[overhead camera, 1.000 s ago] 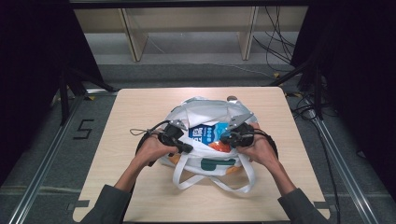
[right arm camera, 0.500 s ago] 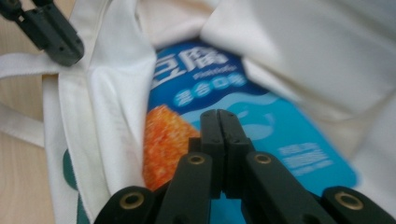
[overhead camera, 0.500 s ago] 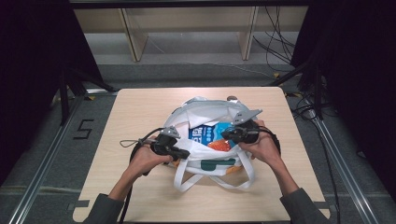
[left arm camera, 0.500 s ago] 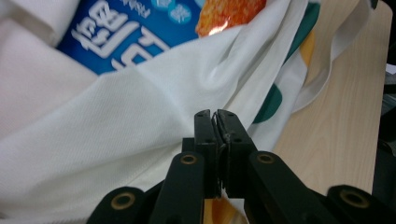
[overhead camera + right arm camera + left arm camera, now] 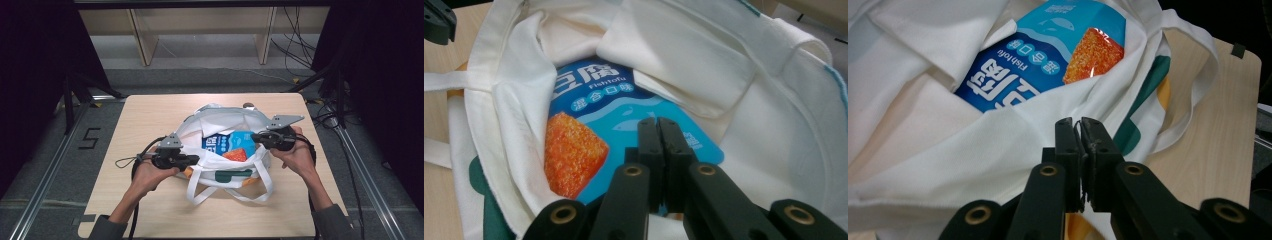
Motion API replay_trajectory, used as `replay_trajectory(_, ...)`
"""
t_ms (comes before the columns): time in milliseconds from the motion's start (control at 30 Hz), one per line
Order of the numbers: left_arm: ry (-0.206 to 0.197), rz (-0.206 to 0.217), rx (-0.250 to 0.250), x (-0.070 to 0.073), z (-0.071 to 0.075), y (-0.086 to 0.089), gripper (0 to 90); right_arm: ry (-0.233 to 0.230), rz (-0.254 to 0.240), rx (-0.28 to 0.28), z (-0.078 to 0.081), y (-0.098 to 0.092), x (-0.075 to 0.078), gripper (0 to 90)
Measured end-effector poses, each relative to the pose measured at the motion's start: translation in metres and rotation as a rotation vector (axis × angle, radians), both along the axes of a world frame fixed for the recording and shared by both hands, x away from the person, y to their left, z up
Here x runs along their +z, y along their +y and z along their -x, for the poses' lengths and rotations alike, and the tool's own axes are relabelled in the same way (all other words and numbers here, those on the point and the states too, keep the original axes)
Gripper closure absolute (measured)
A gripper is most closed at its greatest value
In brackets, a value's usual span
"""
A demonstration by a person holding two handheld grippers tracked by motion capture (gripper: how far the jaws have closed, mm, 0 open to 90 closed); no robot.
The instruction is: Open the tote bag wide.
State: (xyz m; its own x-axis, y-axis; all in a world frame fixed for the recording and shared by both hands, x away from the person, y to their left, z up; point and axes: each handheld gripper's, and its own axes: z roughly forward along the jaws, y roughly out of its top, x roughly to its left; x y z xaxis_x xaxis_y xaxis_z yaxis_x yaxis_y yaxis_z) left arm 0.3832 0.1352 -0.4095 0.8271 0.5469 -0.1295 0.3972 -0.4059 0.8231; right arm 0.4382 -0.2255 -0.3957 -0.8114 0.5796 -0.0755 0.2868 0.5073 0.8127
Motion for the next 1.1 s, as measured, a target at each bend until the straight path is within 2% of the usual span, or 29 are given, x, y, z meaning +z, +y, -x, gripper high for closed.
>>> replay_trajectory(133, -0.015, 0.061, 0.035, 0.001, 0.007, 0.015, 80.8, -0.011, -0.035, -0.020, 0.009, -0.004, 0.003, 81.5)
replay_trajectory(200, -0.008, 0.063, 0.064, 0.000, 0.012, 0.022, 79.3, -0.040, -0.036, -0.016, 0.012, -0.007, 0.006, 79.2)
replay_trajectory(233, -0.004, 0.072, 0.061, -0.001, 0.014, 0.025, 78.3, -0.051, -0.045, -0.022, 0.014, -0.009, 0.007, 77.8)
replay_trajectory(267, -0.015, 0.078, 0.077, -0.002, 0.016, 0.028, 77.4, -0.058, -0.050, -0.034, 0.017, -0.010, 0.008, 77.7)
replay_trajectory(367, -0.012, 0.086, 0.089, -0.004, 0.022, 0.033, 74.9, -0.055, -0.076, -0.047, 0.025, -0.013, 0.008, 76.1)
replay_trajectory(400, -0.011, 0.096, 0.085, -0.004, 0.023, 0.034, 73.7, -0.060, -0.070, -0.045, 0.026, -0.014, 0.008, 75.1)
replay_trajectory(433, -0.012, 0.084, 0.085, -0.004, 0.024, 0.034, 70.9, -0.082, -0.076, -0.049, 0.027, -0.015, 0.007, 73.7)
replay_trajectory(500, -0.021, 0.090, 0.091, -0.004, 0.028, 0.036, 69.3, -0.072, -0.087, -0.061, 0.029, -0.015, 0.006, 72.0)
replay_trajectory(533, -0.015, 0.097, 0.082, -0.005, 0.029, 0.036, 68.4, -0.050, -0.078, -0.064, 0.031, -0.016, 0.006, 70.2)
replay_trajectory(567, -0.017, 0.096, 0.091, -0.005, 0.031, 0.037, 66.9, -0.083, -0.080, -0.065, 0.030, -0.017, 0.005, 68.7)
replay_trajectory(633, -0.012, 0.104, 0.093, -0.006, 0.034, 0.038, 63.8, -0.105, -0.091, -0.073, 0.032, -0.017, 0.003, 66.8)
replay_trajectory(700, -0.019, 0.117, 0.101, -0.008, 0.036, 0.040, 61.8, -0.088, -0.086, -0.089, 0.037, -0.019, 0.003, 63.8)
replay_trajectory(733, -0.020, 0.109, 0.111, -0.008, 0.038, 0.041, 60.9, -0.096, -0.081, -0.084, 0.037, -0.020, 0.002, 62.9)
replay_trajectory(800, -0.012, 0.128, 0.113, -0.010, 0.039, 0.044, 58.8, -0.097, -0.092, -0.100, 0.039, -0.021, 0.001, 59.7)
replay_trajectory(900, -0.006, 0.128, 0.110, -0.013, 0.043, 0.045, 56.6, -0.095, -0.093, -0.110, 0.043, -0.024, -0.001, 54.9)
replay_trajectory(967, -0.003, 0.113, 0.103, -0.016, 0.046, 0.044, 52.8, -0.100, -0.094, -0.119, 0.045, -0.026, -0.001, 52.3)
replay_trajectory(1000, -0.002, 0.101, 0.094, -0.017, 0.047, 0.044, 50.6, -0.123, -0.103, -0.124, 0.044, -0.027, -0.003, 50.9)
replay_trajectory(1033, 0.000, 0.095, 0.092, -0.018, 0.048, 0.044, 49.8, -0.098, -0.102, -0.129, 0.046, -0.028, -0.003, 50.0)
replay_trajectory(1100, -0.013, 0.088, 0.072, -0.020, 0.051, 0.043, 48.6, -0.113, -0.110, -0.137, 0.047, -0.030, -0.004, 47.5)
